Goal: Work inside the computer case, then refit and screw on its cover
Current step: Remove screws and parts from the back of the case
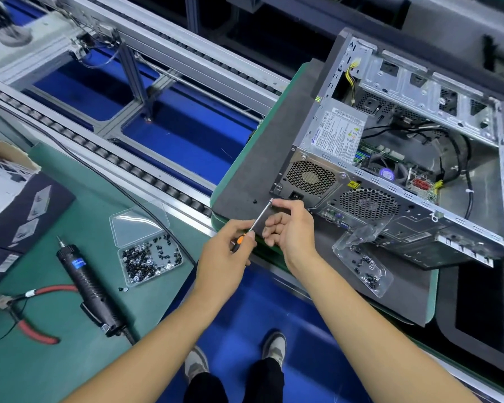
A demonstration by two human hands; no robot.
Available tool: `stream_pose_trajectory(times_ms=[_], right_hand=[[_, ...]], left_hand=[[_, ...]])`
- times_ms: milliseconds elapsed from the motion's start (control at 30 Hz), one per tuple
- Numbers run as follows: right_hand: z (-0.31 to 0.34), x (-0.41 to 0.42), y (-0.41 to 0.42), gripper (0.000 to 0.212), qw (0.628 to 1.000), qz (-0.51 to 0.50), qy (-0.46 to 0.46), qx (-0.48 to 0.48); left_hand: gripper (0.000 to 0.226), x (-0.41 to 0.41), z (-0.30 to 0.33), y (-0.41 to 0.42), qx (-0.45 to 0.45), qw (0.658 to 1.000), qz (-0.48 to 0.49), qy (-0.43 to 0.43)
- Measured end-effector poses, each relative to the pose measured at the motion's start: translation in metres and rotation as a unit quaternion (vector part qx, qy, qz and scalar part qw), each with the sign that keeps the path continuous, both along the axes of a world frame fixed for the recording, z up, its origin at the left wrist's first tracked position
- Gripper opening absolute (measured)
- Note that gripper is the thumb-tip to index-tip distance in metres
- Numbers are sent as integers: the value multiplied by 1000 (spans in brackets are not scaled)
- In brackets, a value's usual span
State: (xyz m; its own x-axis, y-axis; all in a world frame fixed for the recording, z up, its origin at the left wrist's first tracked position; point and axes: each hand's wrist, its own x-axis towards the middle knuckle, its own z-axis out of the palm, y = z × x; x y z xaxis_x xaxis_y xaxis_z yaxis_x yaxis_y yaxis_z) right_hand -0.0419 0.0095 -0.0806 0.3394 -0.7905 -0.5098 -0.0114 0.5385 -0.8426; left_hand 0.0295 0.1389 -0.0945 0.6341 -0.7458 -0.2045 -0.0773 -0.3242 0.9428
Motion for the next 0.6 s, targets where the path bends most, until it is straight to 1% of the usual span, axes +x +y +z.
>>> stream_pose_trajectory(times_ms=[200, 300, 600], right_hand=[[-2, 6, -5, 42, 999, -23, -20, 29], [0, 7, -7, 44, 998, -24, -27, 41], [3, 9, -10, 42, 997, -9, -38, 72]], left_hand=[[24, 5, 0, -24, 3, 998, -6, -55], [24, 7, 0, -30, 2, 999, 2, -45], [22, 9, 0, -38, 32, 998, 6, -58]])
